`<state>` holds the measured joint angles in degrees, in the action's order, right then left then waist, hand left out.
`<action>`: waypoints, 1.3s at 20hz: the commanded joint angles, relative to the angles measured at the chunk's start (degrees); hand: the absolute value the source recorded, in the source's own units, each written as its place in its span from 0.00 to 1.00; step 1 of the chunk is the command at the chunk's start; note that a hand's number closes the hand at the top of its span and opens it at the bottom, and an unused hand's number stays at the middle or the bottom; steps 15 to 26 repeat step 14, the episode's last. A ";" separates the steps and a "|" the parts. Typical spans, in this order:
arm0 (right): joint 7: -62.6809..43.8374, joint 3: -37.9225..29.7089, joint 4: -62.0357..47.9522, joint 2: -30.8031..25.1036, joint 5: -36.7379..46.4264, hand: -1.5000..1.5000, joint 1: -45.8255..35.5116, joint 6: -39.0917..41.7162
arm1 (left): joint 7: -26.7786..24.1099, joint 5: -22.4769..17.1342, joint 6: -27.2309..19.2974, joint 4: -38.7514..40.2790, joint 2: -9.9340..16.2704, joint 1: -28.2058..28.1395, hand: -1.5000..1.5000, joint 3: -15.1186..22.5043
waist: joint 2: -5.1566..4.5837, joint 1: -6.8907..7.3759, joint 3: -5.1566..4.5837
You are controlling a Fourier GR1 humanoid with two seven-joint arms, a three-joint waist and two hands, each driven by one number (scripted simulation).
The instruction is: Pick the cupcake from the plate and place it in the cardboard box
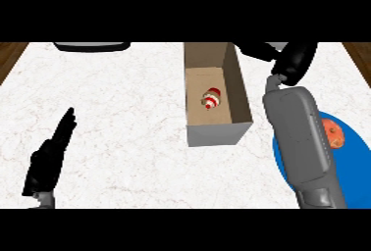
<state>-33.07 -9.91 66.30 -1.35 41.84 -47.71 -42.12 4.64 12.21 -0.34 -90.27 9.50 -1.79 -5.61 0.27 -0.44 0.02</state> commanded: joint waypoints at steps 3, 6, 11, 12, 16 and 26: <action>-0.89 -3.45 16.46 -5.46 -2.93 0.00 12.77 0.79 | 1.05 1.54 -2.12 0.56 -1.11 0.44 0.50 0.09 | 0.21 -1.40 0.00; -1.46 -3.95 27.57 -6.61 -5.69 0.00 21.50 3.48 | 2.39 -0.12 -0.35 -1.91 -1.00 -0.20 0.50 0.23 | 0.25 -1.07 0.01; -2.99 -9.61 44.41 -13.86 -16.53 0.00 34.10 14.27 | -0.02 0.04 -0.12 -1.98 -0.52 -3.07 0.50 -0.23 | 0.40 -1.79 0.00; 2.91 -10.61 44.59 -13.47 -20.73 0.00 39.24 14.40 | 0.09 0.32 -0.28 -1.16 -0.61 -1.90 0.50 -0.10 | 0.14 -1.53 0.06; 1.29 -13.07 49.72 -15.26 -24.11 0.00 42.36 18.27 | 2.18 0.52 -0.48 0.09 -0.84 1.07 0.50 -0.02 | 0.01 -1.01 0.01; 1.29 -13.07 49.72 -15.26 -24.11 0.00 42.36 18.27 | 2.18 0.52 -0.48 0.09 -0.84 1.07 0.50 -0.02 | 0.01 -1.01 0.01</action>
